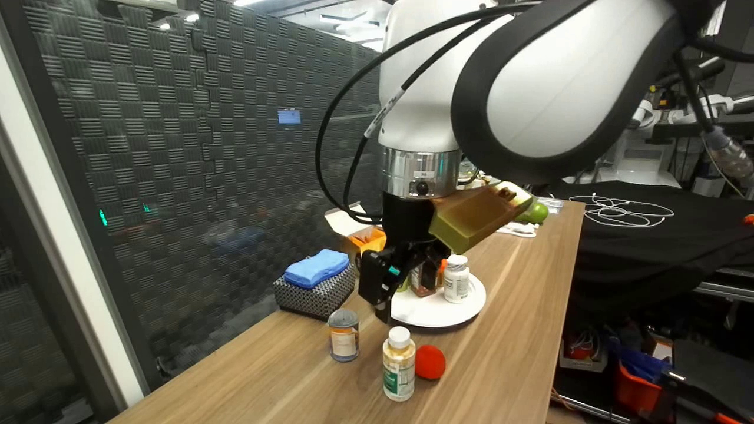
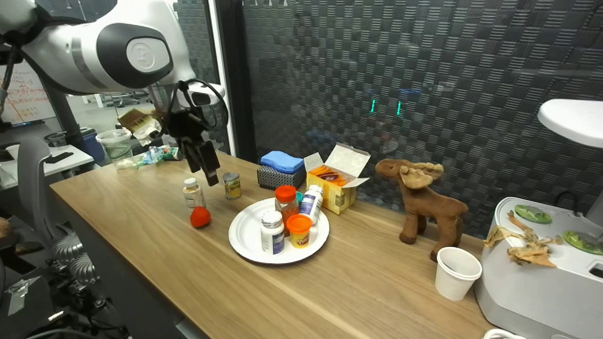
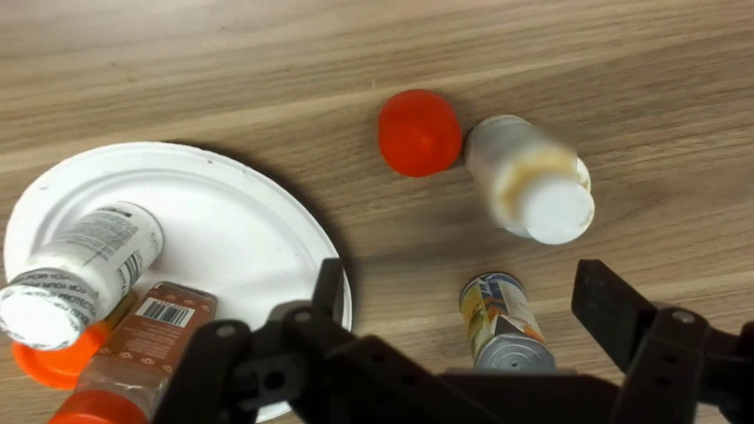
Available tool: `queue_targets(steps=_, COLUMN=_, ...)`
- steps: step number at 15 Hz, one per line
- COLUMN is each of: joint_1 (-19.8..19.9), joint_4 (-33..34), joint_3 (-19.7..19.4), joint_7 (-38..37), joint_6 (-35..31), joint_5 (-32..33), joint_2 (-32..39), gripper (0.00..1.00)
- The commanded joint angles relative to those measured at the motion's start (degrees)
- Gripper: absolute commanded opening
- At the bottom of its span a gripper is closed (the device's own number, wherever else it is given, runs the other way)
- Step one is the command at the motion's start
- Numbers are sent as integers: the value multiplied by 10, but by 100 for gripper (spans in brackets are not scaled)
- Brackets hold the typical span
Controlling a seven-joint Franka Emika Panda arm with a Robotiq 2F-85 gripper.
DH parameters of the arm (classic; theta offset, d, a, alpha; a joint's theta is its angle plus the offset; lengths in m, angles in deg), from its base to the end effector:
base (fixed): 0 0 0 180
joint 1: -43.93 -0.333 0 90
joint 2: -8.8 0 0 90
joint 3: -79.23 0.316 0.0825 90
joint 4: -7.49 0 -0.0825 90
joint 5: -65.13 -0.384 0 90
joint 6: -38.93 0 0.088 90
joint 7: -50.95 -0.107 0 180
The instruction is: Pick up the bottles and small containers from the table and put them on the white plate.
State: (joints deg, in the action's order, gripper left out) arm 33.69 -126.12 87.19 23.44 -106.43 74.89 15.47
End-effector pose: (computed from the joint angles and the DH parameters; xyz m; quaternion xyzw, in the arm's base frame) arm 0.4976 0.1658 0.2964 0.9979 -0.0141 0.0586 0.0225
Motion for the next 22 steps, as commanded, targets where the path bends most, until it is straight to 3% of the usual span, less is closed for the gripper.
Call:
queue_targets(steps=1, joint_1=-2, joint_4=25, joint_3=-2, joint_7=30, joint_6=28, joint_5=-26, joint_2=12, gripper=100)
queue_targets(steps=15, joint_1=-35, joint_4=42, joint_3=7, joint_7=23, joint_6=12, joint_5=-28, joint_2=49, gripper=100)
queue_targets(steps=22, joint_1=-27, joint_4=39, joint_3=-8, joint_7=26, joint_6=10, joint_5=-26, joint_2=35, gripper=100)
